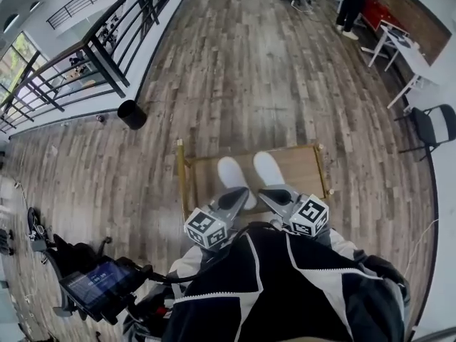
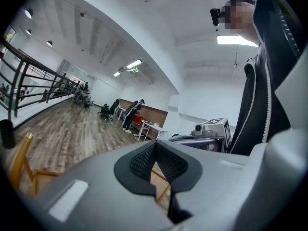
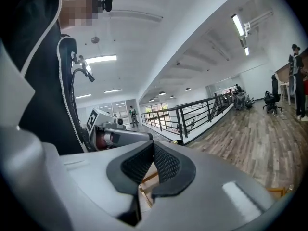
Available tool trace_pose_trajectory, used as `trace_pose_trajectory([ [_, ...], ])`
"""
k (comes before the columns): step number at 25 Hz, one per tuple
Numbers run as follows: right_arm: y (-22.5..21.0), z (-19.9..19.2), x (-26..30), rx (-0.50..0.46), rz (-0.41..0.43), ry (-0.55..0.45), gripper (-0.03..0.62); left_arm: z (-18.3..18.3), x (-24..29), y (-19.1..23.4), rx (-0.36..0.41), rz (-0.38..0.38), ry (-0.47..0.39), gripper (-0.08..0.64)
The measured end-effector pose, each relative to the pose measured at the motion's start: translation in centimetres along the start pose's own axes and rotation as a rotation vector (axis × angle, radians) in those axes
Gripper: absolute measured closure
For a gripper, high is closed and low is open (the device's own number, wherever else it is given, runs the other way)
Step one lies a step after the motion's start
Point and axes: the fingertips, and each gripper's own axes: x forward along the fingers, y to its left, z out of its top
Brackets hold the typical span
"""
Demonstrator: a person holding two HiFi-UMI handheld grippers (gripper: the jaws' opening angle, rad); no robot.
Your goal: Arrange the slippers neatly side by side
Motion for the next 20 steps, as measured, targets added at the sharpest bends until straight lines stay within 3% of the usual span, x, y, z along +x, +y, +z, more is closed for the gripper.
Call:
trace_pose_trajectory([
  [6, -1.9, 0.4, -1.8, 0.004, 0.049, 0.032, 0.588, 0.3, 2.0, 0.1, -0.024, 0.08, -0.032, 0.545],
  [11, -2.1, 0.1, -2.6, 0.002, 0.057, 0.062, 0.588, -2.0, 1.9, 2.3, -0.052, 0.163, -0.002, 0.545],
  [14, -2.5, 0.2, -3.8, -0.005, 0.044, 0.089, 0.588, -5.0, 2.6, 5.3, -0.116, 0.236, 0.06, 0.545],
  [18, -3.2, -0.8, -5.4, 0.0, 0.019, 0.112, 0.588, -11.0, 2.6, 11.1, -0.165, 0.396, 0.223, 0.548],
  [20, -3.4, -1.1, -6.3, 0.004, 0.001, 0.12, 0.588, -14.1, 2.5, 13.7, -0.198, 0.462, 0.32, 0.417],
])
